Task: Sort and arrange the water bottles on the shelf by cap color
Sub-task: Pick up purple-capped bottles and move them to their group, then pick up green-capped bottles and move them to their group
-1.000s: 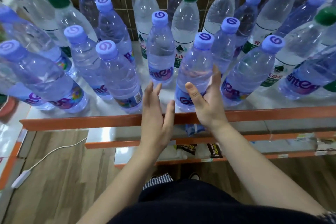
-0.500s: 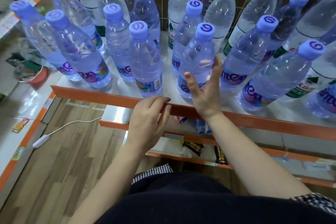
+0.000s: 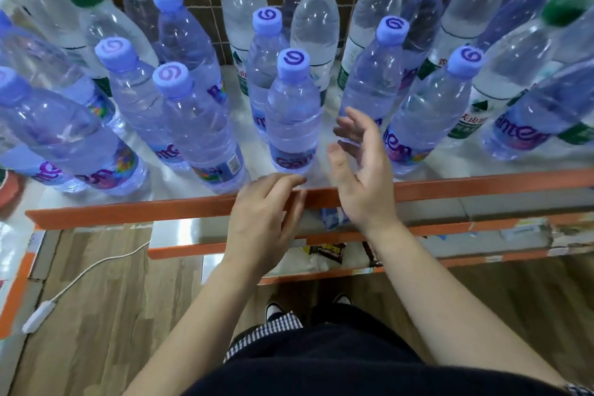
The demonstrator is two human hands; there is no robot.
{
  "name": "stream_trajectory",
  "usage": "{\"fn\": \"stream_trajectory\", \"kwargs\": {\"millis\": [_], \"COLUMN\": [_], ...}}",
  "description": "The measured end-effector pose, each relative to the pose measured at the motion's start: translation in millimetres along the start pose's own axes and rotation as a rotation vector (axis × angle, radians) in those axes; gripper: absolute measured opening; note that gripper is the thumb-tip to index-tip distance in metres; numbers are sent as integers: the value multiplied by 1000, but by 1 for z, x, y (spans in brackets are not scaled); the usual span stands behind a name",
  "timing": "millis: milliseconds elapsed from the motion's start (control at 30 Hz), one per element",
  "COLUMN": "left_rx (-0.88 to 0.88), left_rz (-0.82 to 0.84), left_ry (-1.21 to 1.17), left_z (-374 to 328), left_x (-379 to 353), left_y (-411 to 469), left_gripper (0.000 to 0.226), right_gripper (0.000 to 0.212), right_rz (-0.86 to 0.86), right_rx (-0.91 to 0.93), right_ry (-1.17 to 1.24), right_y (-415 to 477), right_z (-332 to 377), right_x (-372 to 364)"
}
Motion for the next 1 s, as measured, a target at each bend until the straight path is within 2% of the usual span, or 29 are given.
{"fn": "stream_trajectory", "kwargs": {"millis": [133,233,400,600,667,800,867,1000], "left_rx": [-116,-183,-293,-225,-194,-122,-82,-18], "left_rz": [41,8,-169,-397,-432,-471,-489,-507], "left_ry": [-54,-115,-176,-153,-112,-44,-17,21], "left_z": [-30,-58,-119,-183,-197,-214,-217,-215], "left_x": [-6,-11,-15,-16,-18,-24,-24,-18], "left_y": [25,45,82,121,129,134,134,136], "left_gripper": [29,28,26,28,28,26,27,24], "right_gripper": [30,26,17,22,36,63,59,33], "right_rz": [-137,-207,-226,-188,-136,38,94,92], "right_rx": [45,87,283,428,382,172,93,52], "right_ry": [-71,-100,-143,-297,-308,-220,-169,-74], "right_y": [-3,0,25,74,92,116,122,128], "right_z": [15,25,41,47,43,33,27,17], "right_x": [39,73,130,201,213,212,207,202]}}
Point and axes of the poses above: each hand's wrist, its own y-axis towards the middle knuckle, its own x-axis out of the back of the hand, z = x × y, the point moved 1 cm from there along y, towards the middle knuckle, and after that the axes turned 10 degrees about y, right-handed, at the moved point
